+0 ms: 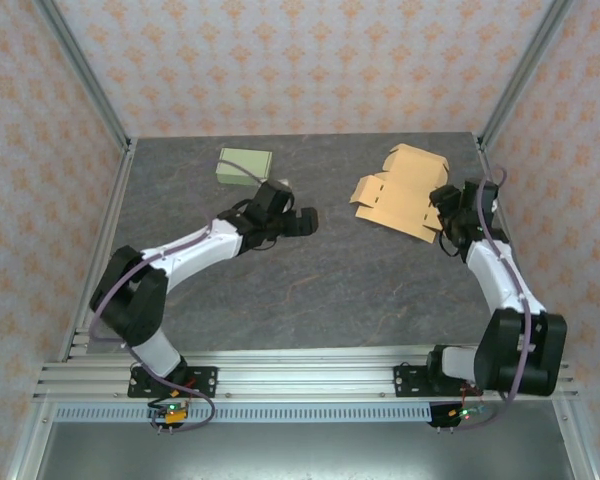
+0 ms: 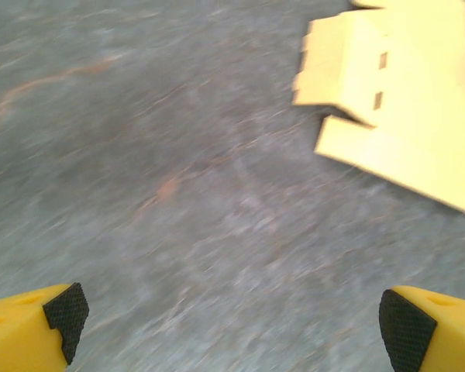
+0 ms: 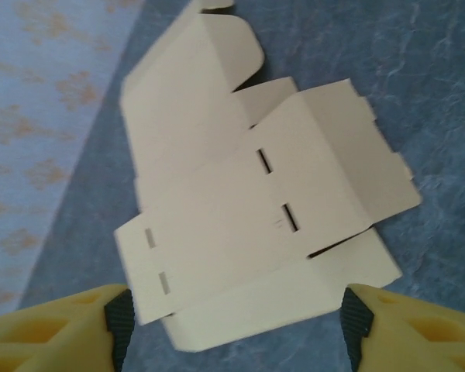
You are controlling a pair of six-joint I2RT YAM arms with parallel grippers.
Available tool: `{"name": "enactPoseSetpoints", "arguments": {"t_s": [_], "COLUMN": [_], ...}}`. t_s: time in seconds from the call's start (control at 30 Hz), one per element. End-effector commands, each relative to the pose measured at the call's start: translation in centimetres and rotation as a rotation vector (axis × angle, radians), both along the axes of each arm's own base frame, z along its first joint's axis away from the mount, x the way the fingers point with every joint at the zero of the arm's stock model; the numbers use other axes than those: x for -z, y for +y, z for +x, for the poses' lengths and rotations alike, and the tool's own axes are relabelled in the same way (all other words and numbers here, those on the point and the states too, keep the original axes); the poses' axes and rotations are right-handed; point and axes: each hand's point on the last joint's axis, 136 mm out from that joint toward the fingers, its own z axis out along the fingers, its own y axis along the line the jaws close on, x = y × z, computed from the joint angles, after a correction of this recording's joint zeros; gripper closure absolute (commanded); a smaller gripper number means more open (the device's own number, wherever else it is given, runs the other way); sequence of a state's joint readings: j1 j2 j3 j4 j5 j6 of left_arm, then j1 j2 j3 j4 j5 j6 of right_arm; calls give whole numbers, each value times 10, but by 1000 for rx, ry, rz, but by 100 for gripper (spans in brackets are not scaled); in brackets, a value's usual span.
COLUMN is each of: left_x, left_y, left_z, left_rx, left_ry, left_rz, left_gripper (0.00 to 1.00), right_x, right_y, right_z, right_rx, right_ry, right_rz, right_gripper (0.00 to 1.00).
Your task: Fold the paper box
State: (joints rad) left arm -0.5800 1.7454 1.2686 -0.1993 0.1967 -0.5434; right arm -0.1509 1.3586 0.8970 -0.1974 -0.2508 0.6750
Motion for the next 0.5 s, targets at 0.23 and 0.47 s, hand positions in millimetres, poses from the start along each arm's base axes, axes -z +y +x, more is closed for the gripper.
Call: {"name": "enactPoseSetpoints", "arguments": {"t_s": [0.23, 0.47], "left_x": [16, 34], "left_y": [-78, -83], "left_z": [42, 39], "left_rx": [145, 139], "left_ry": [93, 100], "left_rz": [-185, -150], "left_gripper": [3, 4], "right_x": [35, 76], "right_y": [-36, -22], "right_z": [73, 112], "right_rx": [-300, -464], "right_ry": [241, 277], "right_rz": [-225, -133], "right_gripper": [17, 20]}}
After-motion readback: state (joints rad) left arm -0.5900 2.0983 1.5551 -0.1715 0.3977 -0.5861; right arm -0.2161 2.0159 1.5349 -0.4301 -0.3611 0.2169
